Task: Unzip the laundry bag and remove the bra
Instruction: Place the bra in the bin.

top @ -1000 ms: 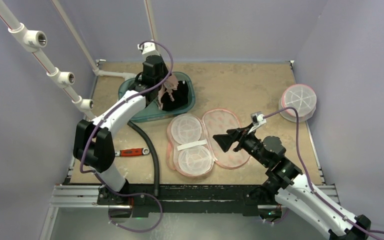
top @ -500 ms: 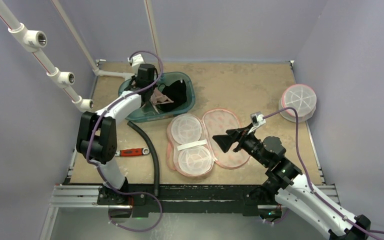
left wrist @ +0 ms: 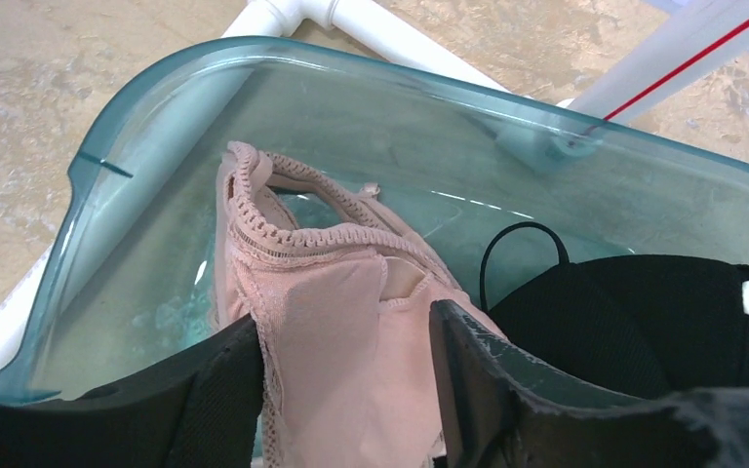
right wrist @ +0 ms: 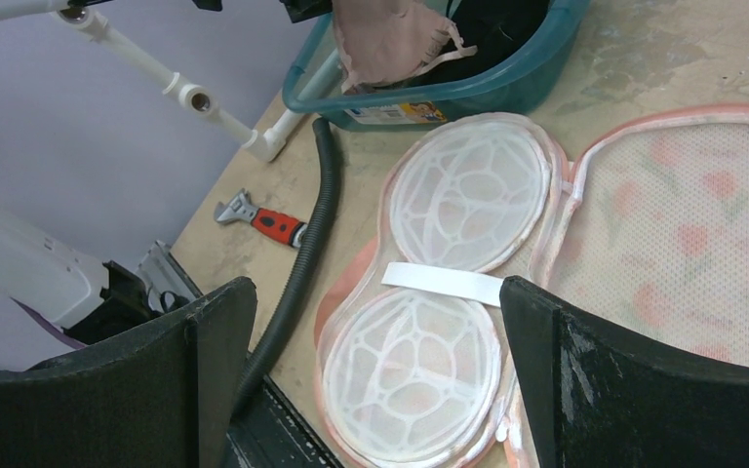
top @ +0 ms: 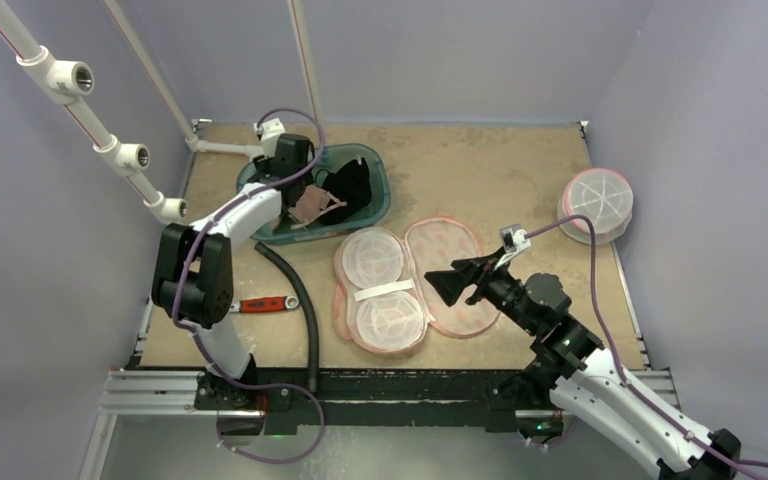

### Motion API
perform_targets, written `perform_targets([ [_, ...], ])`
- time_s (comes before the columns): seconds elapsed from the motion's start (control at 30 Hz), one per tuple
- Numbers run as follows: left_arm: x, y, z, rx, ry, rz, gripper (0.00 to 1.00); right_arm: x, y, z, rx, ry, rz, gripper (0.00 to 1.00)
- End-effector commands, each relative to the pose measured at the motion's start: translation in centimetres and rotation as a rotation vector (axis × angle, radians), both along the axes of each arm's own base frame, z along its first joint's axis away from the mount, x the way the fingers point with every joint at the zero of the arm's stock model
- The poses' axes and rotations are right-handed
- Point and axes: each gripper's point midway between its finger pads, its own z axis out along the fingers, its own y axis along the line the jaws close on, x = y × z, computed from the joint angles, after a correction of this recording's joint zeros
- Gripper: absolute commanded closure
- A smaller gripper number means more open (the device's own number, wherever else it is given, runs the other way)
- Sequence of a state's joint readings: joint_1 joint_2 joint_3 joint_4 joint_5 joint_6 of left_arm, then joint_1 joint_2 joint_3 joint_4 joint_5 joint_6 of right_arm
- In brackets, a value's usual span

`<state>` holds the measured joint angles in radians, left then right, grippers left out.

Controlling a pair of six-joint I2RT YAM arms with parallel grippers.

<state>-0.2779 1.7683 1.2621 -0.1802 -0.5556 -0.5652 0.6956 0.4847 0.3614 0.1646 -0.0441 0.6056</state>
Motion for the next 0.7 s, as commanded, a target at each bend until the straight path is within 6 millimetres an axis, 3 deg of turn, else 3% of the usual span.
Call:
perform_targets([
  [0.0, -1.3, -0.2, 3.2, 0.023, -0.043, -0.007, 0.4, 0.1, 0.4, 1.0, 0.015, -0.044, 0.016, 0.02],
  [0.2, -3.4, -1.7, 4.6, 0.11, -0.036, -0.045, 0.38, 0.4, 0.4, 1.1, 0.014, -0.055, 0.006, 0.02],
  [0.33, -4.4, -1.6, 4.9, 0.186, -0.018, -0.041, 0.38, 0.4, 0.4, 1.0, 0.018, -0.054, 0.007, 0.02],
  [0.53, -3.6, 0.3, 3.1, 0.227, 0.079, -0.063, 0.25, 0.2, 0.3, 1.1, 0.018, -0.055, 0.007, 0.02],
  [0.67, -2.8, 0.3, 2.4, 0.207, 0.107, -0.174, 0.15, -0.2, 0.2, 0.8, 0.009, -0.056, 0.022, 0.02],
])
